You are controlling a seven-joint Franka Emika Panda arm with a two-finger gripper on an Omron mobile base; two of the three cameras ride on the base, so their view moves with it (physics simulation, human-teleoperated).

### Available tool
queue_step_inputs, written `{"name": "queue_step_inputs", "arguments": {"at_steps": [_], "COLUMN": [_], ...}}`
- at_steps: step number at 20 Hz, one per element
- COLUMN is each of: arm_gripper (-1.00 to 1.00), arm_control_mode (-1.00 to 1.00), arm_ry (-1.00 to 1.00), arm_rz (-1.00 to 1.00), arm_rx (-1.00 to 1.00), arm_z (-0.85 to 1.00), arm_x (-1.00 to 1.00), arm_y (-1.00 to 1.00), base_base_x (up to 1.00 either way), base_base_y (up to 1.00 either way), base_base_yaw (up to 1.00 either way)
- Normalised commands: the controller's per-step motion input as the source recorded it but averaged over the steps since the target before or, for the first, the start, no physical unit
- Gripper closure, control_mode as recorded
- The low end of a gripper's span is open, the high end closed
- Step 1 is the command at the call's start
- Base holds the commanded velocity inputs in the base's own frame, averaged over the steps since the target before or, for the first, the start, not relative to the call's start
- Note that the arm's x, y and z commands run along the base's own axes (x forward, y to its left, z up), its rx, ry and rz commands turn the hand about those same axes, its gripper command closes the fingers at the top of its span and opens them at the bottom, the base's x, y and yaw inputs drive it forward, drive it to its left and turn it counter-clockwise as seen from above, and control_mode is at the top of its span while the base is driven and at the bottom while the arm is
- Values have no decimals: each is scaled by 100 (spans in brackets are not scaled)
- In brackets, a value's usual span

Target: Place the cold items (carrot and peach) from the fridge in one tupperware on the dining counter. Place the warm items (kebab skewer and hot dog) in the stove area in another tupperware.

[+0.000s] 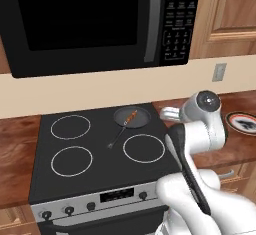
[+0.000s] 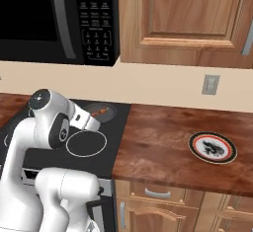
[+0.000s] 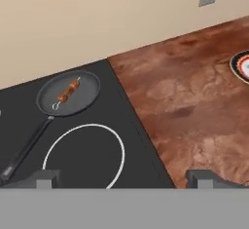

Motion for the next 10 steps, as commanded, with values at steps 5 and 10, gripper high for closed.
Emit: {"name": "queue_step_inputs", "arguments": {"at_steps": [5, 10], "arm_gripper": [-100, -100], "arm_control_mode": [-100, -100], "arm_ry": [-21, -25], "arm_rz": [38, 3], "arm_rx": [0, 11], "arm_z": [-11, -16], "arm_x": [0, 3], "arm_y": [25, 29], "base_base_x": [0, 0], "base_base_y": [0, 0], "base_base_yaw": [0, 0]}}
